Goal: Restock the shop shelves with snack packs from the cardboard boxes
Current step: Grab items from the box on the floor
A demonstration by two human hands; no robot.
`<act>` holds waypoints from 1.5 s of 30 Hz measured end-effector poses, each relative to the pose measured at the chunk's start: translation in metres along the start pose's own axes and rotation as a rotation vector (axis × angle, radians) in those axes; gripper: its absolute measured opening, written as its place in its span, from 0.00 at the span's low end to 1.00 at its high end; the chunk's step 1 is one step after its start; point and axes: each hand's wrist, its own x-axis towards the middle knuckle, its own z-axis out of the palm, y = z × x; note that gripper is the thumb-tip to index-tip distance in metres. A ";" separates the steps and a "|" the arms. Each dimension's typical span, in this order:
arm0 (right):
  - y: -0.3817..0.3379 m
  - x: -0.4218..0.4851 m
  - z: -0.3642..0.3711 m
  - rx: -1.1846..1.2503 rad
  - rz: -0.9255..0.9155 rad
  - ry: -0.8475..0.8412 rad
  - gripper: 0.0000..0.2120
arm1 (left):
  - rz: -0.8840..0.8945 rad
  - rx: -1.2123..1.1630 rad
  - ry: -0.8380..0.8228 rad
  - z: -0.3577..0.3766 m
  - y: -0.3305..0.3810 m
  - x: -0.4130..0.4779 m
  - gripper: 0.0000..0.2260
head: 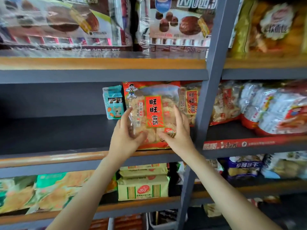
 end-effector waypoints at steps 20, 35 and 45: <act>0.108 -0.073 -0.172 -0.039 -0.269 0.652 0.47 | 0.566 0.324 0.030 0.113 0.087 -0.069 0.28; 0.166 0.004 -0.226 -0.135 -0.224 0.362 0.46 | 0.777 0.945 0.230 0.190 0.128 0.028 0.14; 0.179 0.053 -0.226 -0.640 0.123 0.191 0.41 | 0.714 1.070 0.289 0.196 0.124 0.029 0.14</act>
